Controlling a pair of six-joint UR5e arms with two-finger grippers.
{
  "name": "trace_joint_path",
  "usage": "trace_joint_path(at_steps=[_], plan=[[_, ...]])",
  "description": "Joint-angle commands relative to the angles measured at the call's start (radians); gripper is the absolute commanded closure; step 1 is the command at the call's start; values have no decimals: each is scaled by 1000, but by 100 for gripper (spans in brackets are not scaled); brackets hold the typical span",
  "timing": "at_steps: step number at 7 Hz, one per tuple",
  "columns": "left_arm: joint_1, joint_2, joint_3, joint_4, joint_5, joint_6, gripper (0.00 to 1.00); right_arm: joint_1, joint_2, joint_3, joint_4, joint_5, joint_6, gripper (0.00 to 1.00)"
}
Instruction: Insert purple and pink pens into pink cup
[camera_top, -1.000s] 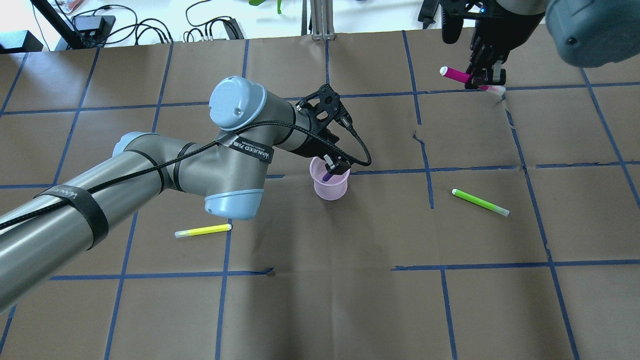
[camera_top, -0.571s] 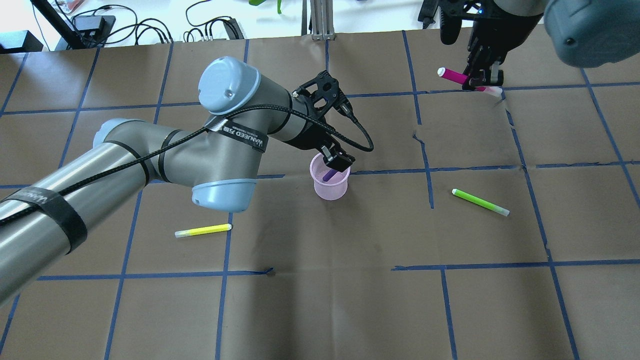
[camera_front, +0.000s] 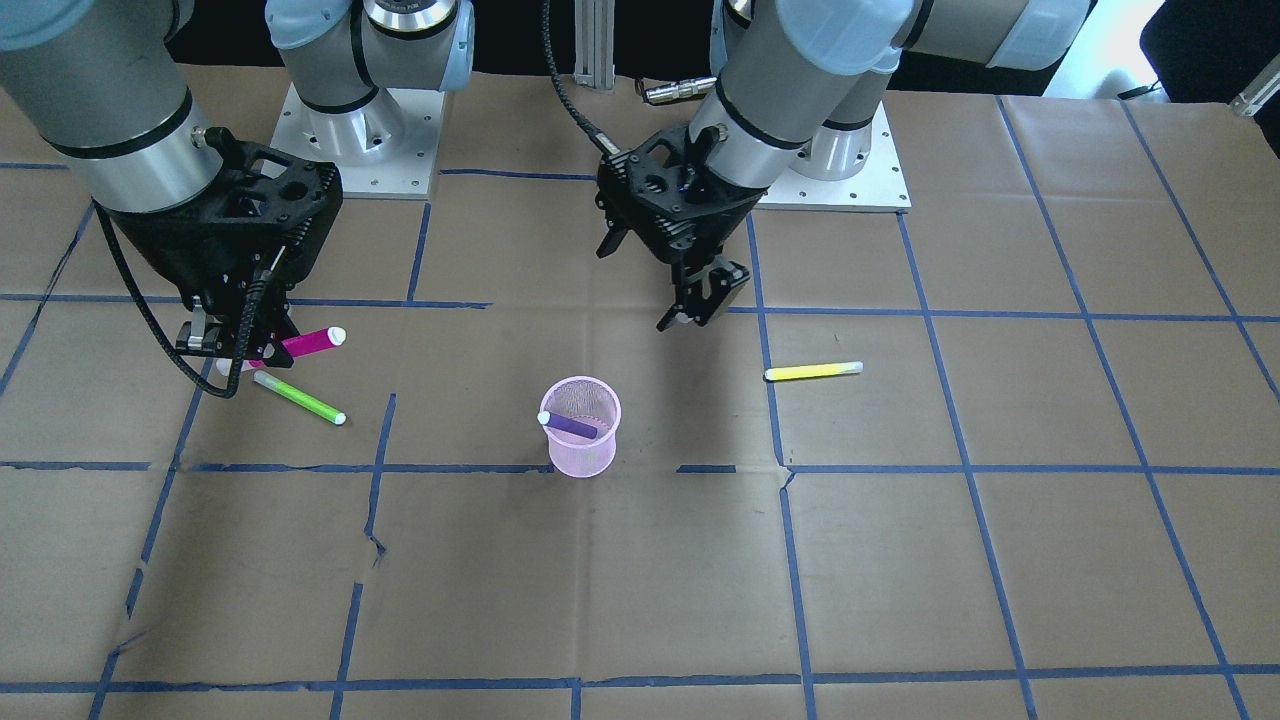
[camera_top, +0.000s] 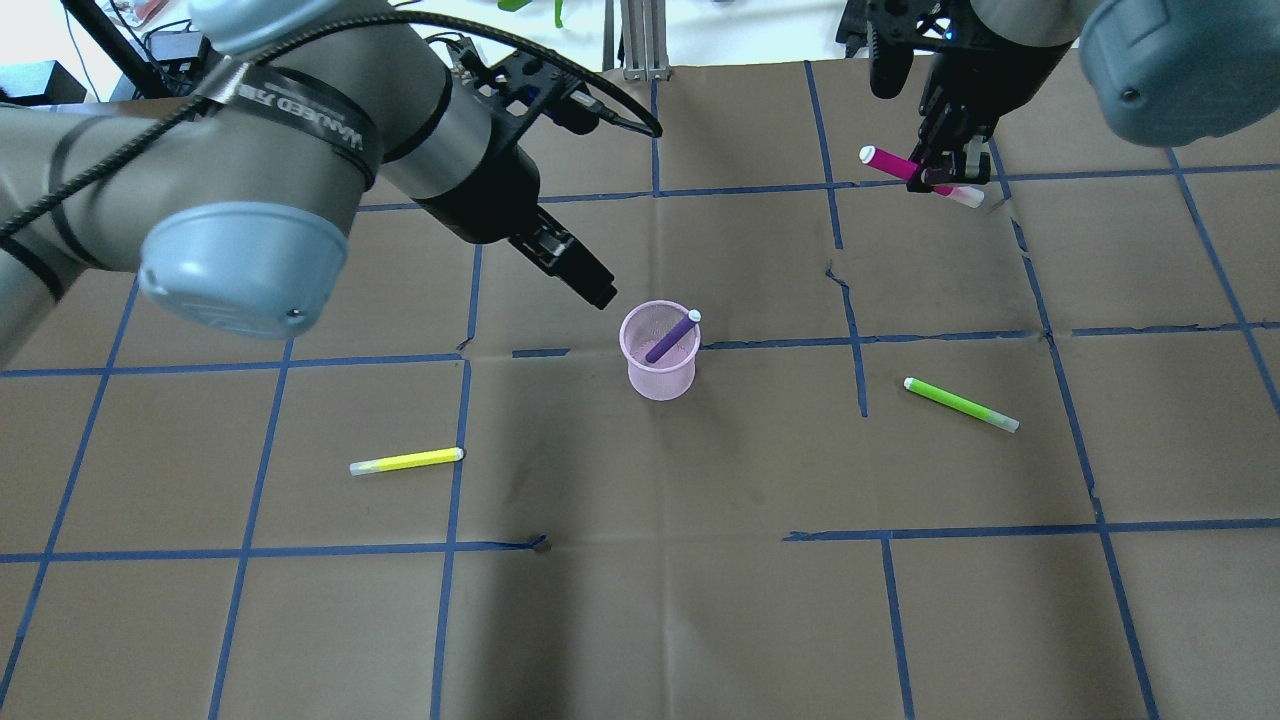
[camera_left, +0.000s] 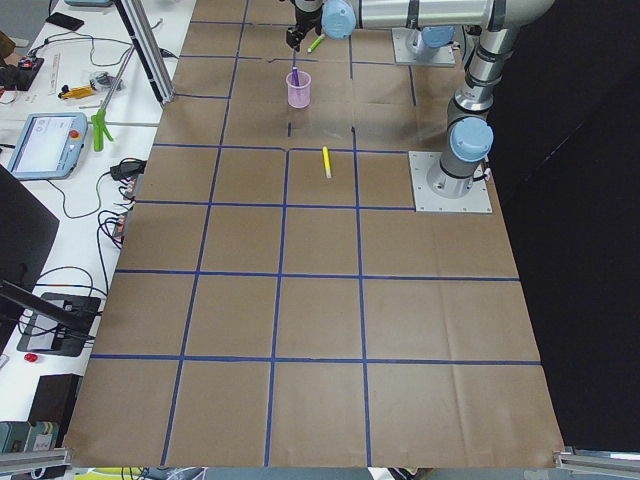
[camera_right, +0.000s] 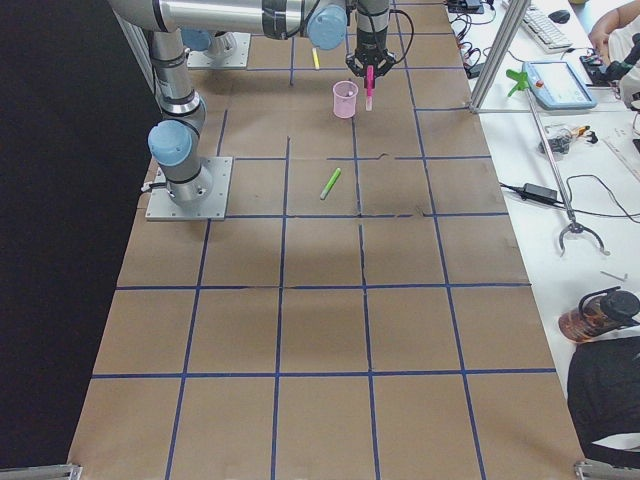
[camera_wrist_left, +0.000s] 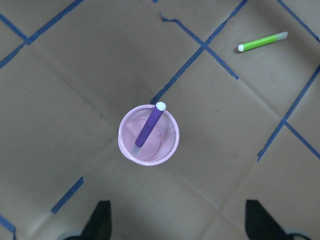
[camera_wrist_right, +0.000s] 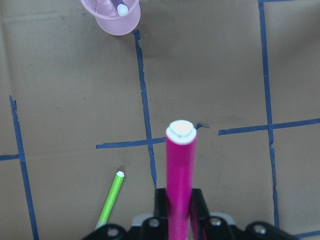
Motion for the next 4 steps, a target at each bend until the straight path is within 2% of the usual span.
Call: trace_joint_path(at_steps=[1, 2, 3, 4], plan=[[38, 15, 56, -56, 134, -171, 2, 1, -2, 52, -17, 59, 10, 100], [46, 27, 101, -163, 191, -219, 2, 2, -7, 58, -18, 63, 19, 100], [60, 42, 142, -196, 342, -287, 2, 2, -7, 70, -20, 118, 54, 100], [93, 58, 152, -214, 349, -350, 2, 3, -10, 105, -65, 144, 88, 100]])
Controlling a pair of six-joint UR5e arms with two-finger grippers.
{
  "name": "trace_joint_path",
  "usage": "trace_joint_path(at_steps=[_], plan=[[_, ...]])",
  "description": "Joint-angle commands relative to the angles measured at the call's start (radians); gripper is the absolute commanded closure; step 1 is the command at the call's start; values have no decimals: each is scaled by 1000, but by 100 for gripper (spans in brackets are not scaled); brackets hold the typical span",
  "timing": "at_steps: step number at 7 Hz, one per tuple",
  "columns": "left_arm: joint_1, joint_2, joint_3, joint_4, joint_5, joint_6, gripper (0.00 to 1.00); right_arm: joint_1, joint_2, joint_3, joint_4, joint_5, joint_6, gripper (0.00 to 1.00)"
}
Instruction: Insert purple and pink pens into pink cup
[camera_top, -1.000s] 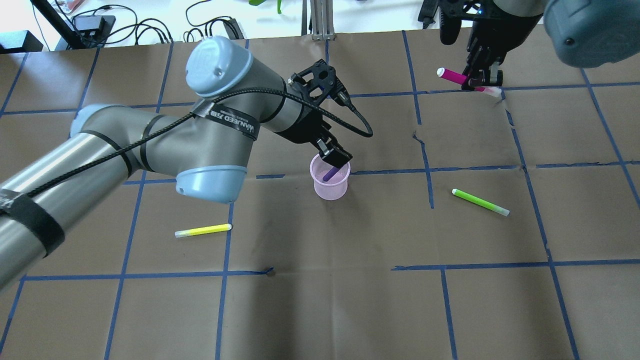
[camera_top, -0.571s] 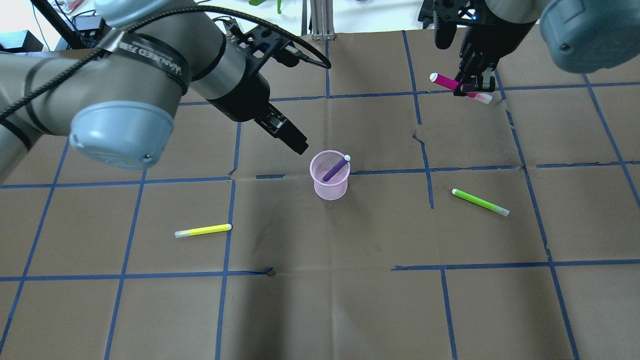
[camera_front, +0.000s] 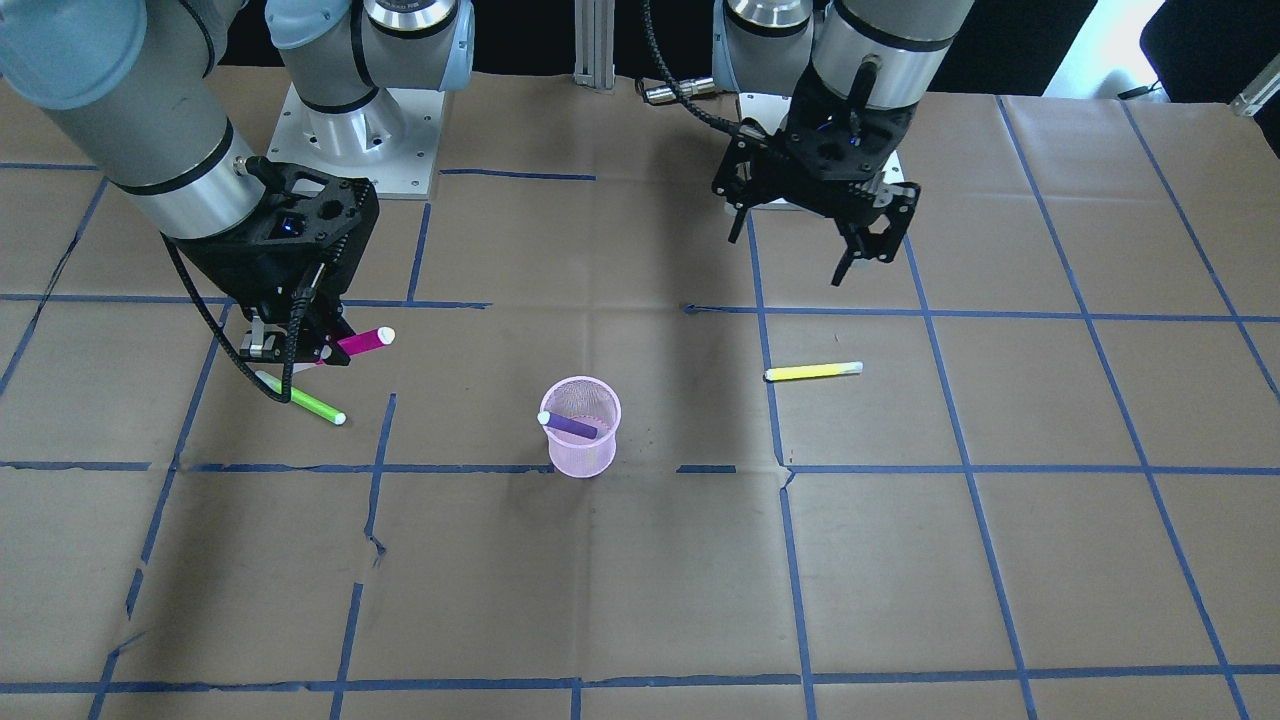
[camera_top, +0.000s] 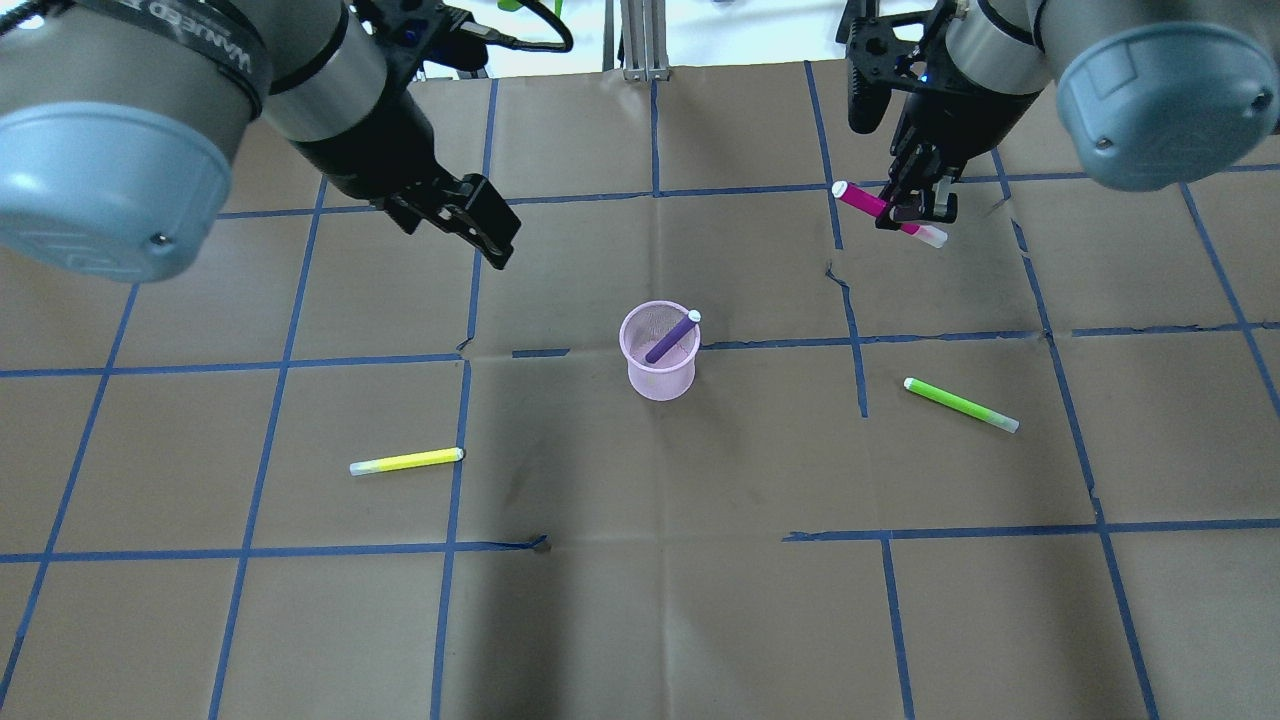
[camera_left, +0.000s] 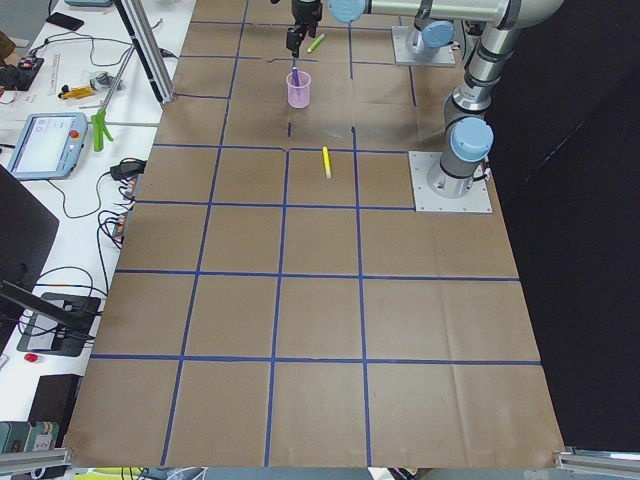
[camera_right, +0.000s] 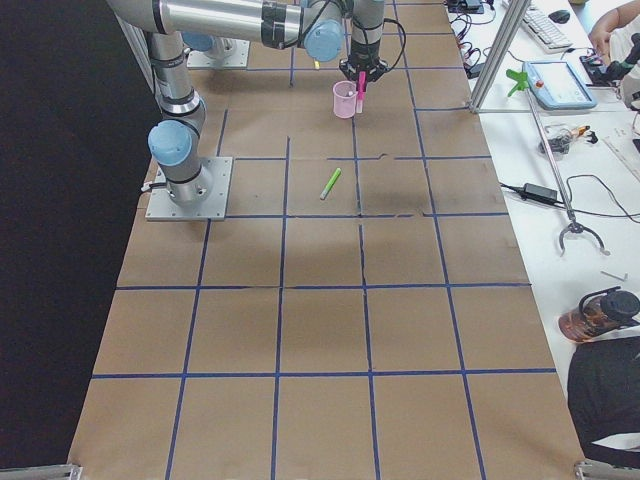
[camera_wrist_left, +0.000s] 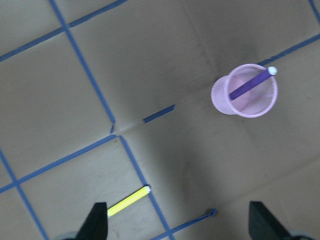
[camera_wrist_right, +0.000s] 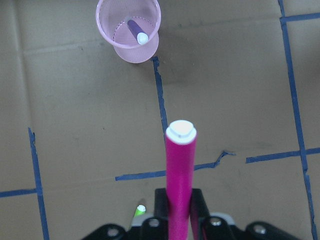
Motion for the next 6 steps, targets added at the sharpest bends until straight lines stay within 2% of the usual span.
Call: trace_joint_path(at_steps=[1, 2, 3, 4, 6], plan=[[52, 19, 33, -39, 70, -172, 2, 18, -3, 86, -100, 132, 95, 100], [67, 31, 39, -95, 70, -223, 2, 76, -3, 137, -231, 171, 206, 100], [96, 60, 46, -155, 73, -237, 2, 170, 13, 155, -366, 172, 333, 100], [116, 69, 46, -186, 71, -240, 2, 247, 17, 157, -427, 175, 412, 100], [153, 71, 38, -186, 65, -261, 2, 297, 60, 188, -585, 288, 518, 100]])
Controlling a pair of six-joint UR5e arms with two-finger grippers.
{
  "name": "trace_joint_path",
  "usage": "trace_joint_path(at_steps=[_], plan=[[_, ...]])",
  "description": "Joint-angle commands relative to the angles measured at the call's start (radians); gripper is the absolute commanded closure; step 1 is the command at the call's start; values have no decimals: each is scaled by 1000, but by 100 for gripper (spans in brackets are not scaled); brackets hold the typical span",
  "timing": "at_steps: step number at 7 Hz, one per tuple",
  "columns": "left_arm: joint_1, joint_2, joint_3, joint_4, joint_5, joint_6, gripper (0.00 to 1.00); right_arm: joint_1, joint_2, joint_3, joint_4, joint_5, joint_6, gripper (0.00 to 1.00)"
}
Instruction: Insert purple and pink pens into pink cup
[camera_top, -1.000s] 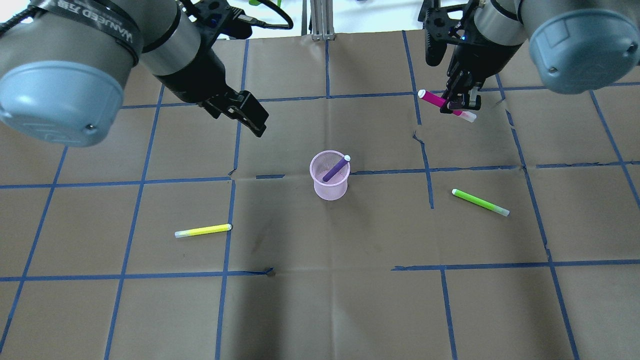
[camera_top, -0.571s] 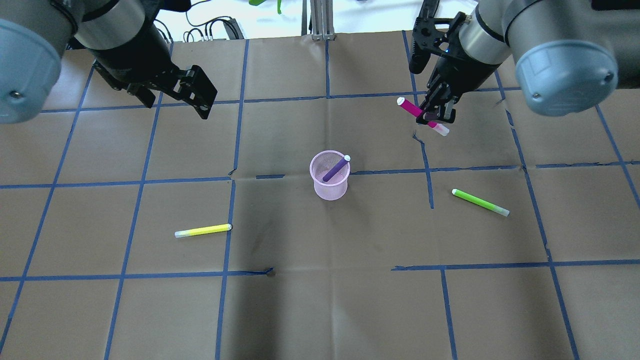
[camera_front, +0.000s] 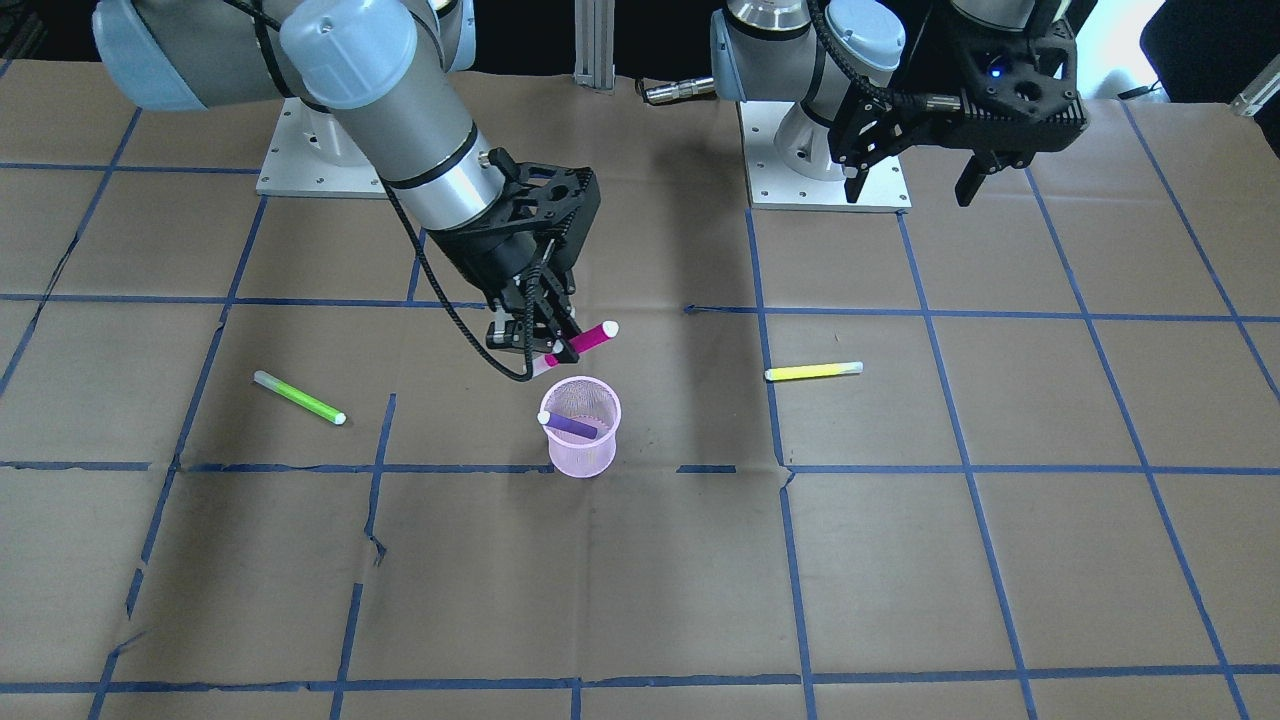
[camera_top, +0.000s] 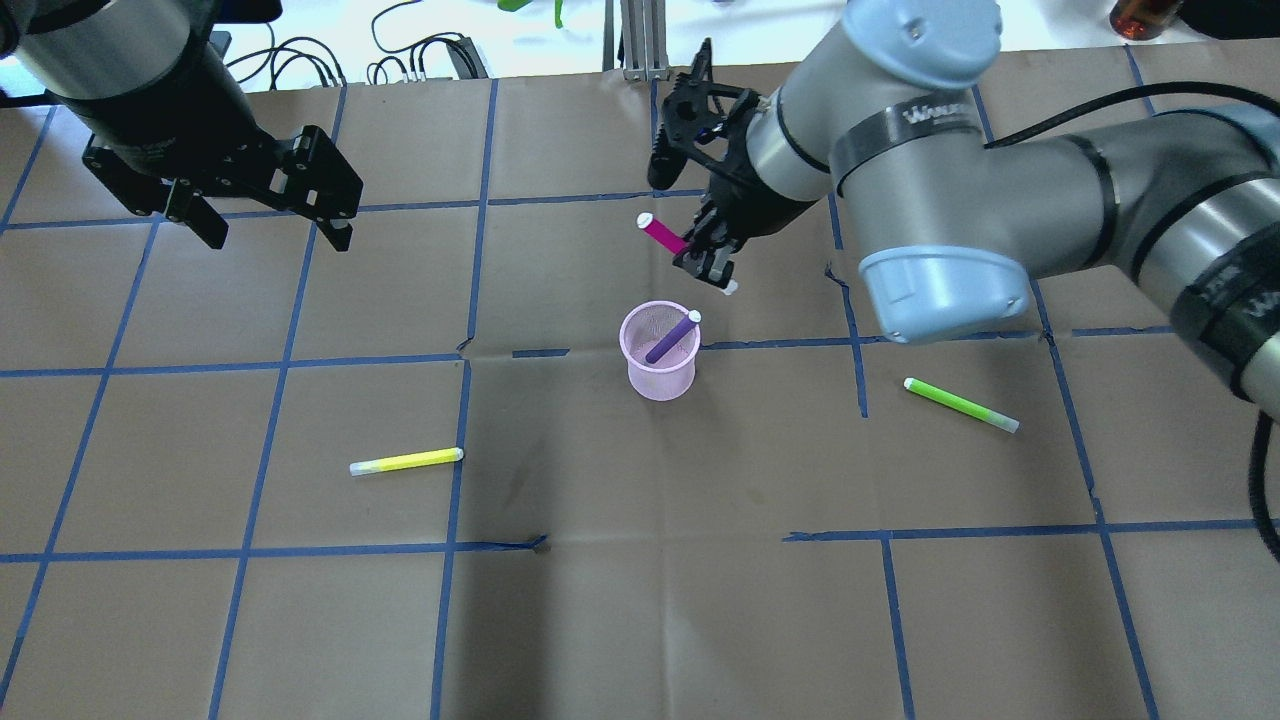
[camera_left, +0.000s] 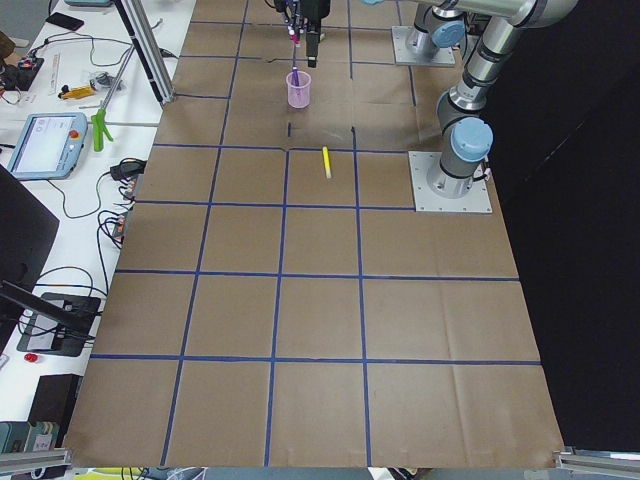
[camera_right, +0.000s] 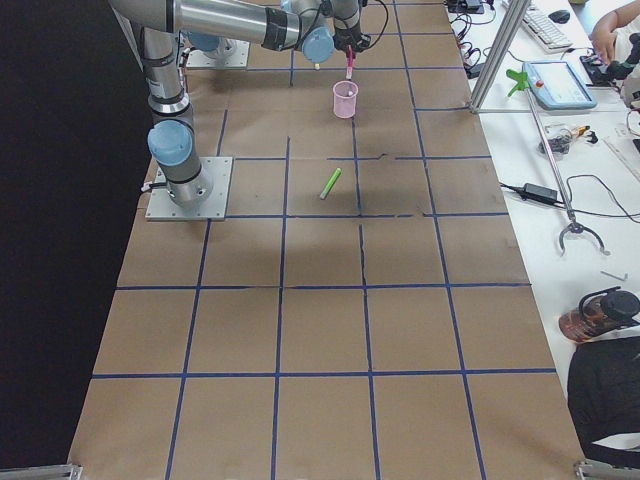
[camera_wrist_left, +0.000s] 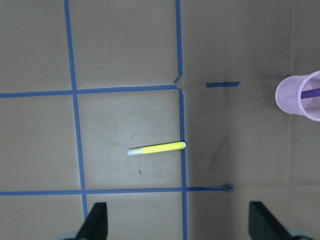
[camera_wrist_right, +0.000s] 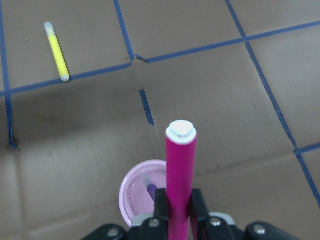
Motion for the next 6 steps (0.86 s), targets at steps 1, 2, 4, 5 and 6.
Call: trace_joint_path(at_steps=[1, 2, 4, 5, 6], plan=[[31, 4, -12, -2, -16, -14, 2, 26, 38, 99, -246, 124, 100, 100], [31, 1, -26, 2, -21, -15, 2, 13, 34, 205, -387, 173, 166, 100], [31, 1, -31, 1, -24, -6, 2, -4, 31, 325, -620, 204, 261, 100], [33, 1, -32, 2, -25, -3, 2, -18, 32, 327, -623, 206, 257, 100], [36, 2, -29, 2, -33, -3, 2, -45, 38, 324, -625, 206, 239, 100]])
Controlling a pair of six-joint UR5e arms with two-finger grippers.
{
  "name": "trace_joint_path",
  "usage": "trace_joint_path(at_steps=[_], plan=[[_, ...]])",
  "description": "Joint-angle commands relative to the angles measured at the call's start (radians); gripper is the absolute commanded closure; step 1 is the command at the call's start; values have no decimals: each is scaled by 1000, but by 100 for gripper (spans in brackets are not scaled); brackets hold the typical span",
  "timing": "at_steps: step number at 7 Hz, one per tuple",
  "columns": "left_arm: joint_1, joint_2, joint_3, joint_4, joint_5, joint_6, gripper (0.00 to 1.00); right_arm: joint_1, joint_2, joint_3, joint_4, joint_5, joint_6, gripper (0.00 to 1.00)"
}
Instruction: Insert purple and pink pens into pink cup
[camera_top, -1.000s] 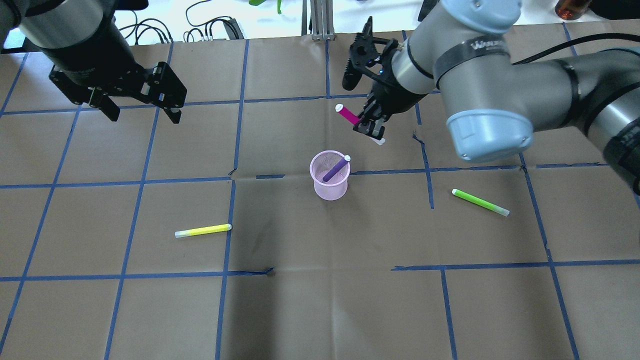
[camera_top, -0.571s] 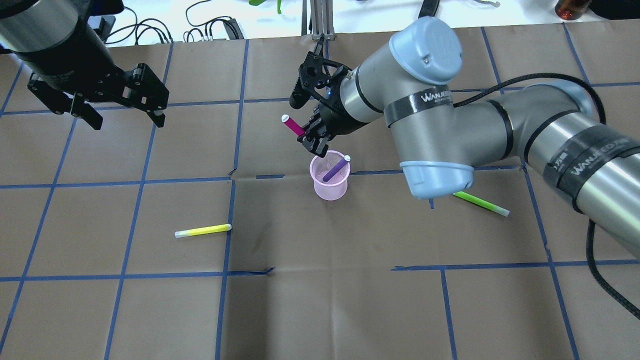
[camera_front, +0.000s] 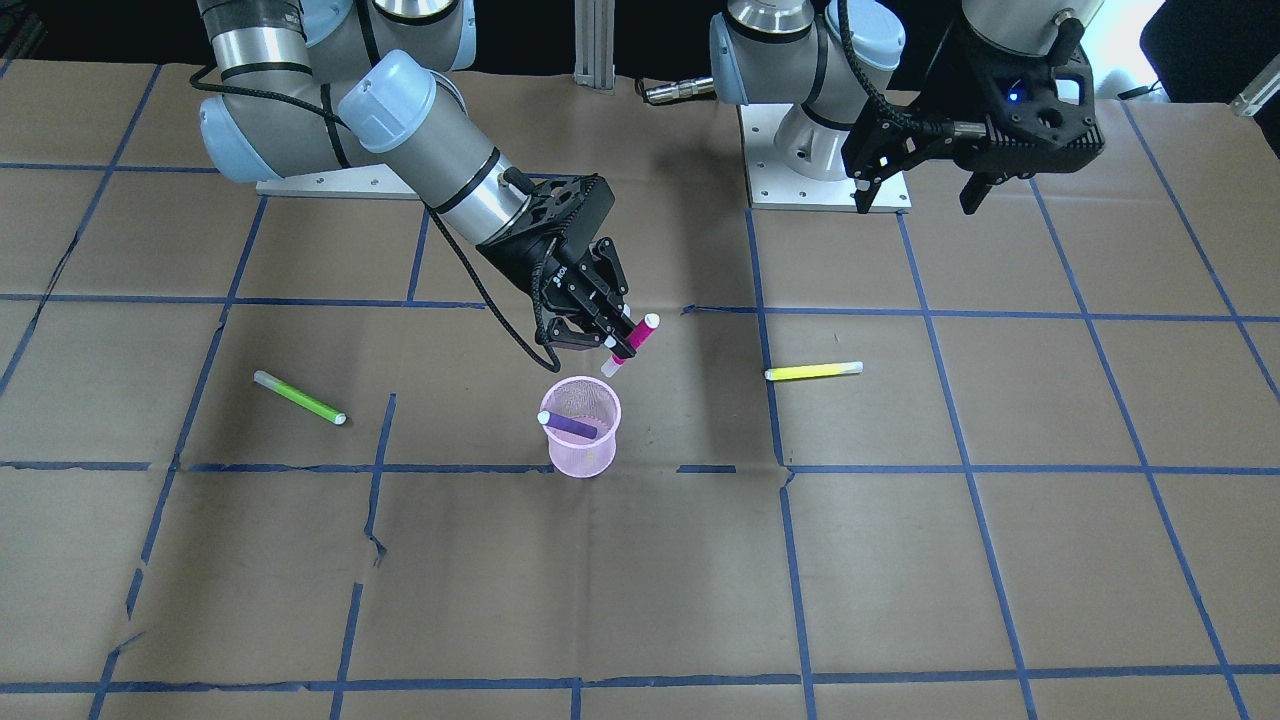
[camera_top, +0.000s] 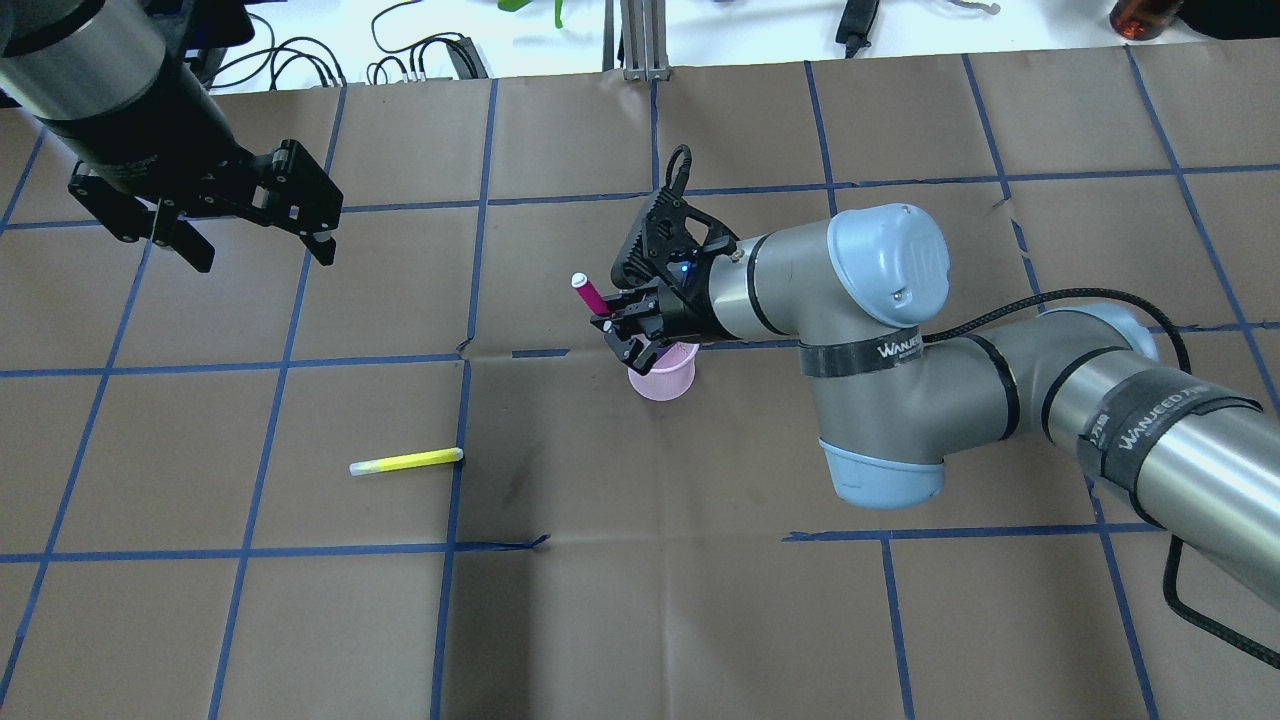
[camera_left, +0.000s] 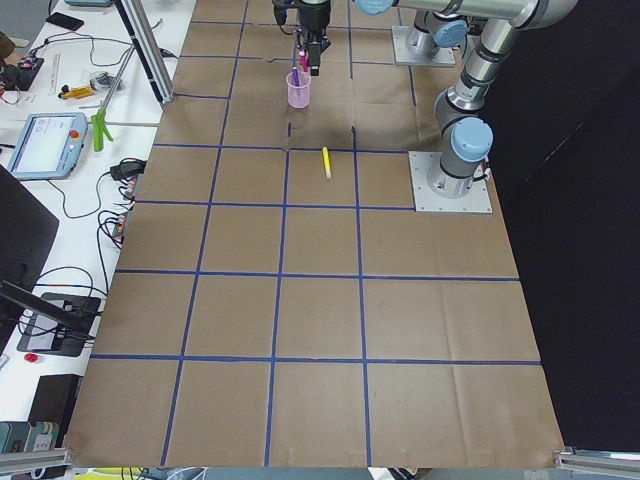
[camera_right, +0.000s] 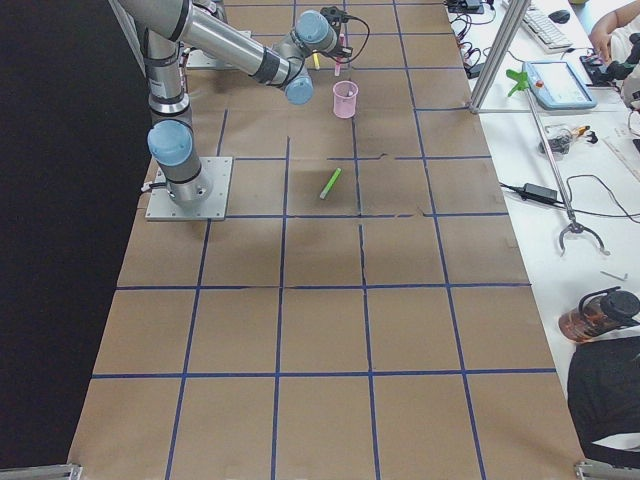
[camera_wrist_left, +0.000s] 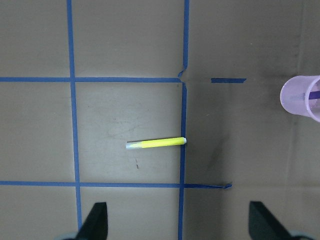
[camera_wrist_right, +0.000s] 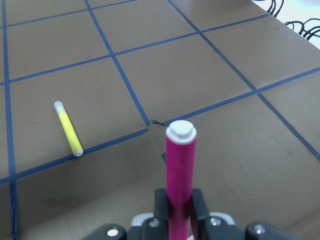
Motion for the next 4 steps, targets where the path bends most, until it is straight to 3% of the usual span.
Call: trace_joint_path(at_steps=[1, 4], plan=[[1, 1, 0, 2, -29, 3, 2, -36, 8, 6, -33, 1, -58, 100], [2, 3, 0, 2, -29, 5, 2, -36, 110, 12, -74, 0, -90, 100]])
